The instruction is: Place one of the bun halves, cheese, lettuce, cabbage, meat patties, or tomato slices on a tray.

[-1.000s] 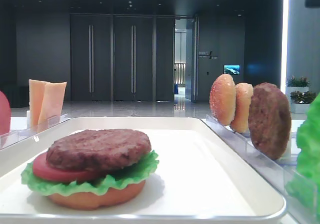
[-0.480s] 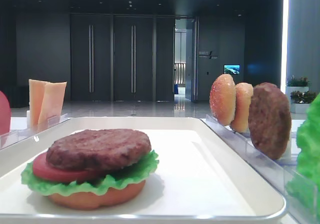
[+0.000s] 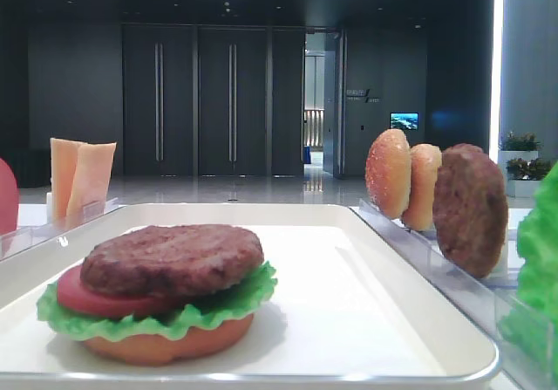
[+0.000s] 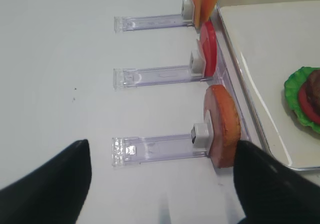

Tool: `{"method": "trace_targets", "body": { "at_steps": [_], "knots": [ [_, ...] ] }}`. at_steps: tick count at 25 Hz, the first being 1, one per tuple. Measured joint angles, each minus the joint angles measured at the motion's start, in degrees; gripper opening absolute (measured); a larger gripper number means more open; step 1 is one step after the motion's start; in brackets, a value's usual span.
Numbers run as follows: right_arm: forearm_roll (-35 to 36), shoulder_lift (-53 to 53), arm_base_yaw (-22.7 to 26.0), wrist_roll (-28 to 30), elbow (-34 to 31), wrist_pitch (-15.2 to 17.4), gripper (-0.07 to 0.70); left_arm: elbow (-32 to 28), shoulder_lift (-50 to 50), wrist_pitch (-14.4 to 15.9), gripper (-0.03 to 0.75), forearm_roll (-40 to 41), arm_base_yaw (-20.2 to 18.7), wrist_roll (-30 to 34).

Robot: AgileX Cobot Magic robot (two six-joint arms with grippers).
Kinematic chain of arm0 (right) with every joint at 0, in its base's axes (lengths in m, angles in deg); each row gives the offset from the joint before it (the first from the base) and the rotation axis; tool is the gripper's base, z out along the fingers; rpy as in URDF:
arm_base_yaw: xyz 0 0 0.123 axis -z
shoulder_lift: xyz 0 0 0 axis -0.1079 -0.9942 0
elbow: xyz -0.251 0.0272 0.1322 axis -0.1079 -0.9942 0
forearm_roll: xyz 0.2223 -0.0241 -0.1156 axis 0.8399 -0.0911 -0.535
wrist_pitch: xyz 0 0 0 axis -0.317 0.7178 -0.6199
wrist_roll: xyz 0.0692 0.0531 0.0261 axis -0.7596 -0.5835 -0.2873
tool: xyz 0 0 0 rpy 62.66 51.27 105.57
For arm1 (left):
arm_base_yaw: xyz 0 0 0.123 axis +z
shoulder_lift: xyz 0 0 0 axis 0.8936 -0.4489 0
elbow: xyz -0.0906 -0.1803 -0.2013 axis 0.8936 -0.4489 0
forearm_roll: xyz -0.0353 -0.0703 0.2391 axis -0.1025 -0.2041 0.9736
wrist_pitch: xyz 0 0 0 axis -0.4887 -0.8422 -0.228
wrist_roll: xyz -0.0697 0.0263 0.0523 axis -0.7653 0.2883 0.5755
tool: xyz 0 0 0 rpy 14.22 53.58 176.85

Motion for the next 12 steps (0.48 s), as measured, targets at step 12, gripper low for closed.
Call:
{"method": "trace_targets", "body": {
  "at_steps": [12],
  "knots": [
    [0.2,14.3,0.1,1.7,-8.0,0.0,0.473,0.0,0.0,0.0,0.692,0.0,0.0,0.0]
  ]
}}
